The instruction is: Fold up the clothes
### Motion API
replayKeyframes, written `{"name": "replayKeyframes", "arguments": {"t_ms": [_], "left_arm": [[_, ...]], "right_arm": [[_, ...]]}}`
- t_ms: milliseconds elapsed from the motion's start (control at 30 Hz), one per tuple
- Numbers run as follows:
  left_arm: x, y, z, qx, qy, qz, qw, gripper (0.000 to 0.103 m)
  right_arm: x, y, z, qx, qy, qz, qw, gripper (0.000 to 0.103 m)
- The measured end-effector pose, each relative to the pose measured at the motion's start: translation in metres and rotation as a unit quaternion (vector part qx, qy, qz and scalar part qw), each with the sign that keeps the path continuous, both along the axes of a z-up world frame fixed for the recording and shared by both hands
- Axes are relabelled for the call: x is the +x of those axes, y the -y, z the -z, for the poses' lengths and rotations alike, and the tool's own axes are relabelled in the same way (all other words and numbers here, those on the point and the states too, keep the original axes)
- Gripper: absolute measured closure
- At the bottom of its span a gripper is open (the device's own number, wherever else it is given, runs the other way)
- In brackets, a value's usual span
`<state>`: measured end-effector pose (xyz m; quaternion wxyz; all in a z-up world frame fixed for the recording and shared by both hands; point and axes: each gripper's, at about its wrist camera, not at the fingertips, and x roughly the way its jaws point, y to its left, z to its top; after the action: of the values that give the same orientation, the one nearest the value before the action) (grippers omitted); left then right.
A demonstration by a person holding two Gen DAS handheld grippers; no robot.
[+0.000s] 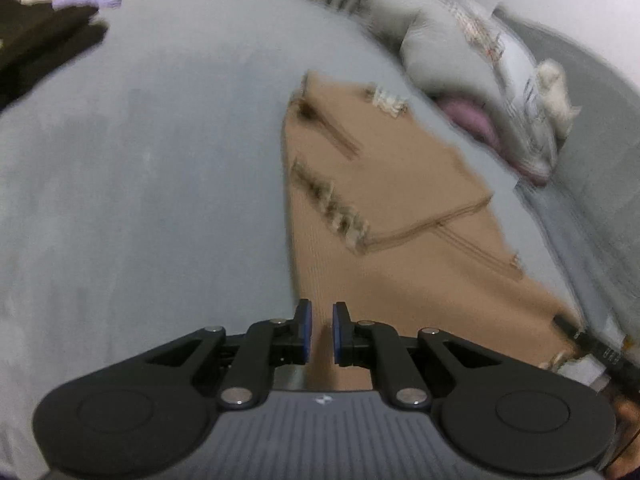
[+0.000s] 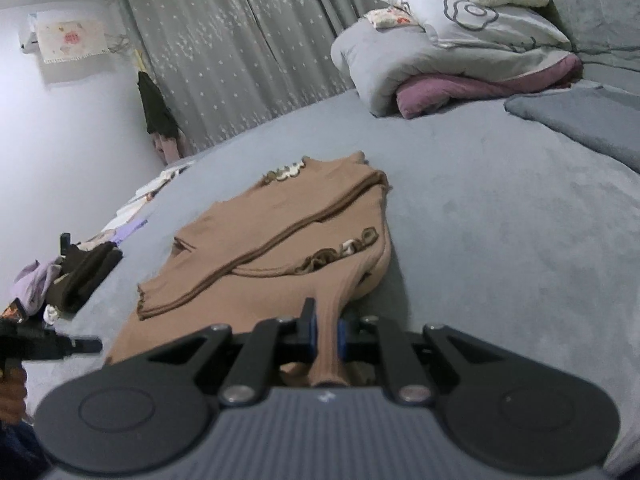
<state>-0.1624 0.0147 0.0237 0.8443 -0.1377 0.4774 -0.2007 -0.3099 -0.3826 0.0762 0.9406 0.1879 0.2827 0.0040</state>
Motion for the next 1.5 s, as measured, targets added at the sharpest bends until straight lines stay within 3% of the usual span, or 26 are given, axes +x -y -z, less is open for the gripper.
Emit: {"name": "replayKeyframes", "arguments": {"t_ms": [233, 367, 433, 500, 533, 567, 600, 767, 1033, 1233, 1400, 1500], "left_arm": [[-0.006, 0.005, 0.004, -0.008, 0.001, 0.005, 1.0, 0.082], [-0.007, 0.01, 0.002, -0.019, 0.004, 0.014, 0.9997, 0.052], [-0.011, 0.018, 0.0, -0.016, 0.014, 0.016, 0.9997, 0.049], [-0.015, 0.022, -0.001, -0.003, 0.025, 0.015, 0.9996, 0.051], [-0.015, 0.023, -0.001, 0.0, 0.028, 0.015, 0.9995, 0.058], [-0.016, 0.024, -0.001, 0.002, 0.03, 0.015, 0.9994, 0.079], [-0.016, 0.025, -0.001, 0.004, 0.033, 0.015, 0.9993, 0.085], [-0.016, 0.02, -0.003, -0.008, 0.035, 0.011, 0.9993, 0.094], [-0.031, 0.031, -0.011, 0.017, 0.075, -0.007, 0.997, 0.097], [-0.041, 0.022, -0.034, -0.02, 0.125, -0.022, 0.9917, 0.098], [-0.039, 0.011, -0.041, -0.057, 0.131, -0.032, 0.9893, 0.098], [-0.036, 0.007, -0.042, -0.058, 0.138, -0.039, 0.9879, 0.098]], "right_arm": [[0.003, -0.004, 0.004, -0.005, -0.01, -0.001, 1.0, 0.094], [0.006, -0.002, 0.005, -0.001, -0.016, 0.001, 1.0, 0.094], [0.006, -0.002, 0.007, 0.001, -0.019, 0.001, 1.0, 0.093], [0.006, -0.002, 0.007, 0.001, -0.019, 0.0, 1.0, 0.093], [0.006, -0.003, 0.007, 0.001, -0.019, -0.001, 1.0, 0.094], [0.006, -0.003, 0.007, 0.001, -0.018, -0.002, 1.0, 0.094], [0.006, -0.003, 0.007, 0.001, -0.018, -0.002, 1.0, 0.094], [0.006, -0.003, 0.007, 0.0, -0.018, -0.006, 1.0, 0.094], [0.006, -0.008, 0.005, -0.02, -0.012, -0.008, 1.0, 0.094], [0.001, -0.019, -0.003, -0.057, 0.017, -0.01, 0.998, 0.094], [-0.001, -0.025, -0.008, -0.073, 0.039, -0.009, 0.997, 0.094], [-0.004, -0.027, -0.014, -0.075, 0.06, -0.009, 0.995, 0.094]]}}
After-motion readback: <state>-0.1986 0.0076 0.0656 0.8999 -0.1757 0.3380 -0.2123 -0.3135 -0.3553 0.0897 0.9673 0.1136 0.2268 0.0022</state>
